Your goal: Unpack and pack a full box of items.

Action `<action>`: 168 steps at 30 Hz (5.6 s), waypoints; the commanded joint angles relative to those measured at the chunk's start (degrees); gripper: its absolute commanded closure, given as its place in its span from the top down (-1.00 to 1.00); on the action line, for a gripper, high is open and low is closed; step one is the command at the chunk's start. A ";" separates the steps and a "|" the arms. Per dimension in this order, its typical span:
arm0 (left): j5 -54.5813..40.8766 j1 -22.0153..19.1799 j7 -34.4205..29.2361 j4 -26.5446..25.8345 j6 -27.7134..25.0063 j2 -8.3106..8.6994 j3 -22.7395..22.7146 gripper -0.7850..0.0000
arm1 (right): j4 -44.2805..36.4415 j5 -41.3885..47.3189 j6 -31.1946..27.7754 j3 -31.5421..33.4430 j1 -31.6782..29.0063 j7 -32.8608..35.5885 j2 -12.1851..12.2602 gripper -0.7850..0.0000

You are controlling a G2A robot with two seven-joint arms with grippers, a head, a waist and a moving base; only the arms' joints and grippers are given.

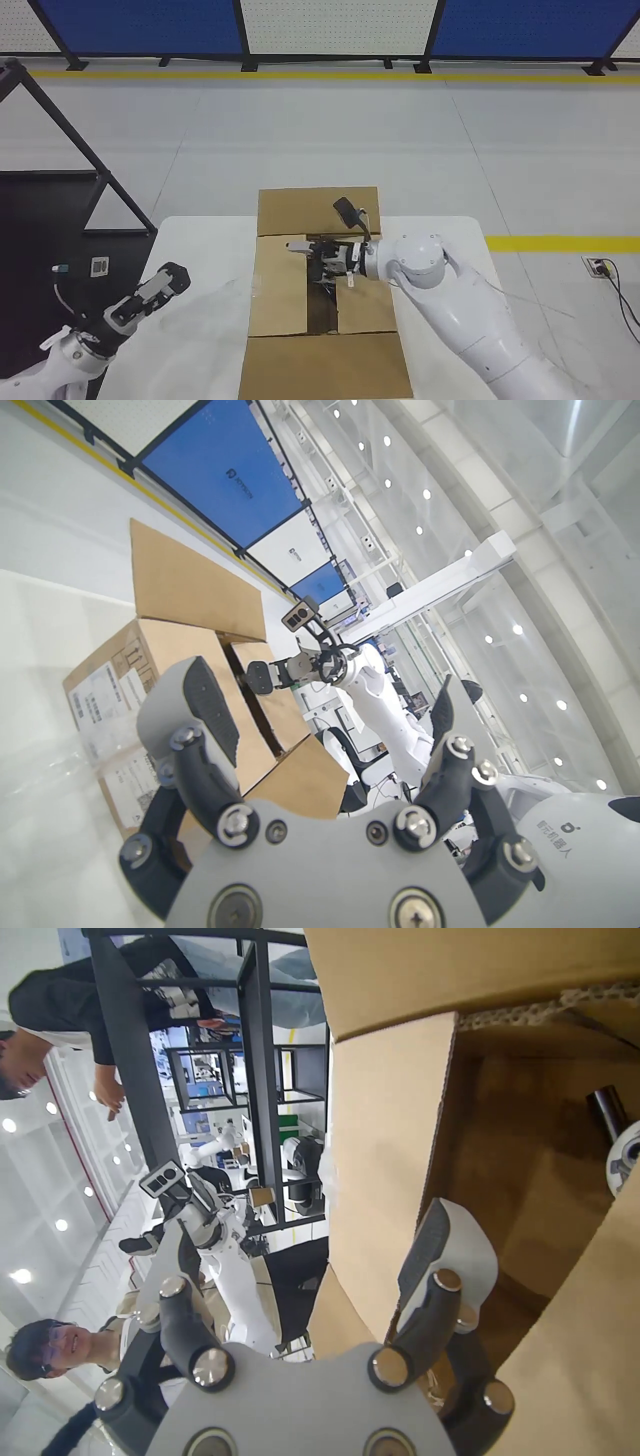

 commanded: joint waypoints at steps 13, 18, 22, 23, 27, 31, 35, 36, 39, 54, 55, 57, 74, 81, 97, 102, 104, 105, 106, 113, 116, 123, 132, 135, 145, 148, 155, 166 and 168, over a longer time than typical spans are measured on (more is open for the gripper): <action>-1.50 -0.02 -1.58 1.65 -1.04 0.73 -0.50 1.00 | 3.35 -0.87 -2.54 -3.15 1.74 1.00 -2.12 1.00; -1.83 0.83 -0.58 1.07 -1.66 0.81 -0.34 1.00 | 4.54 -2.52 -1.43 -3.25 2.53 -0.72 -2.51 1.00; -1.89 1.74 0.00 0.55 -2.01 0.89 -0.46 1.00 | 4.78 -3.49 -0.18 -3.66 2.66 -0.36 -2.78 1.00; -1.88 1.97 0.11 0.35 -2.07 0.91 -0.52 1.00 | 4.84 -3.35 -0.38 -3.76 2.57 -0.06 -2.89 1.00; -1.93 2.90 0.81 -0.07 -2.36 1.00 -0.97 1.00 | 5.21 -1.80 -1.69 -4.05 2.23 0.40 -3.52 1.00; -1.94 3.86 1.52 -0.12 -2.65 1.08 -1.52 1.00 | 4.69 -0.12 -4.59 -3.67 1.96 0.01 -4.05 1.00; -2.30 4.77 2.58 -0.20 -3.11 1.13 -2.13 1.00 | 3.31 1.03 -6.36 -2.49 1.88 -0.87 -4.23 1.00; -2.38 5.00 2.89 -0.19 -3.21 1.14 -2.35 1.00 | 2.83 1.21 -6.65 -2.25 1.83 -1.21 -4.28 1.00; -2.49 5.70 4.14 -0.06 -3.36 1.15 -3.05 1.00 | 0.84 1.72 -6.99 -1.73 2.17 -2.49 -4.56 1.00; -3.86 9.17 6.05 0.17 -4.31 1.22 -5.92 1.00 | 1.73 8.50 -4.05 -5.96 6.53 -8.24 -9.00 1.00; -3.86 9.17 6.05 0.17 -4.31 1.22 -5.92 1.00 | 1.73 8.50 -4.05 -5.96 6.53 -8.24 -9.00 1.00; -3.86 9.17 6.05 0.17 -4.31 1.22 -5.92 1.00 | 1.73 8.50 -4.05 -5.96 6.53 -8.24 -9.00 1.00; -1.32 9.16 12.71 3.69 0.56 1.45 -9.92 1.00 | 6.84 8.93 -0.92 -13.17 10.35 -14.83 -14.95 1.00; -3.63 11.76 12.77 3.59 1.40 1.36 -11.65 1.00 | 15.56 11.24 -1.54 -17.07 13.62 -18.08 -20.36 1.00; -3.62 12.34 12.81 2.73 2.19 1.30 -11.27 1.00 | 31.57 12.17 -3.11 -19.32 17.65 -17.19 -28.89 1.00; -3.56 12.85 11.89 1.33 3.08 1.25 -9.95 1.00 | 34.73 10.28 -1.99 -19.97 18.43 -17.25 -30.76 1.00; -3.52 12.93 11.79 1.11 3.12 1.24 -9.73 1.00 | 36.03 9.70 -2.19 -20.04 18.72 -16.86 -31.39 1.00; -3.56 12.97 11.65 1.01 3.07 1.23 -9.60 1.00 | 36.63 9.47 -2.26 -20.01 18.86 -16.87 -31.69 1.00; -3.56 13.00 11.42 0.98 3.07 1.24 -9.54 1.00 | 37.18 9.37 -2.46 -19.92 18.95 -16.81 -31.97 1.00; -7.50 13.64 4.27 0.48 5.88 1.55 -9.02 1.00 | 40.50 8.75 -4.00 -18.92 19.47 -16.42 -33.44 1.00; -12.04 13.98 0.35 -0.32 8.20 1.66 -9.11 1.00 | 41.53 8.39 -4.41 -18.46 19.56 -16.62 -33.92 1.00; -13.01 14.07 -0.61 -0.25 9.26 1.82 -9.54 1.00 | 43.44 6.64 -3.89 -17.99 19.29 -17.41 -35.01 1.00; -15.28 13.41 0.41 0.59 10.29 1.94 -10.93 1.00 | 45.90 4.37 -5.69 -17.25 19.25 -13.94 -35.57 1.00; -17.28 13.08 0.24 0.79 11.38 2.00 -11.58 1.00 | 46.28 3.26 -5.71 -17.21 19.22 -13.01 -35.75 1.00; -20.12 12.70 0.02 1.22 13.01 2.09 -12.41 1.00 | 46.80 1.03 -5.77 -16.34 18.94 -12.78 -36.35 1.00; -19.88 12.88 0.07 1.23 12.89 2.10 -12.40 1.00 | 46.76 0.80 -6.30 -15.79 18.96 -13.03 -36.36 1.00; -20.12 13.08 0.63 1.06 12.61 2.08 -12.56 1.00 | 46.10 1.39 -9.96 -13.65 19.31 -13.56 -36.04 1.00; -25.94 13.94 6.64 -2.56 8.06 1.17 -13.13 1.00 | 43.89 1.26 -18.76 -9.30 20.61 -11.40 -33.39 1.00; -26.46 14.30 6.76 -3.31 8.04 1.09 -13.33 1.00 | 43.22 1.45 -20.95 -8.16 20.37 -10.78 -32.54 1.00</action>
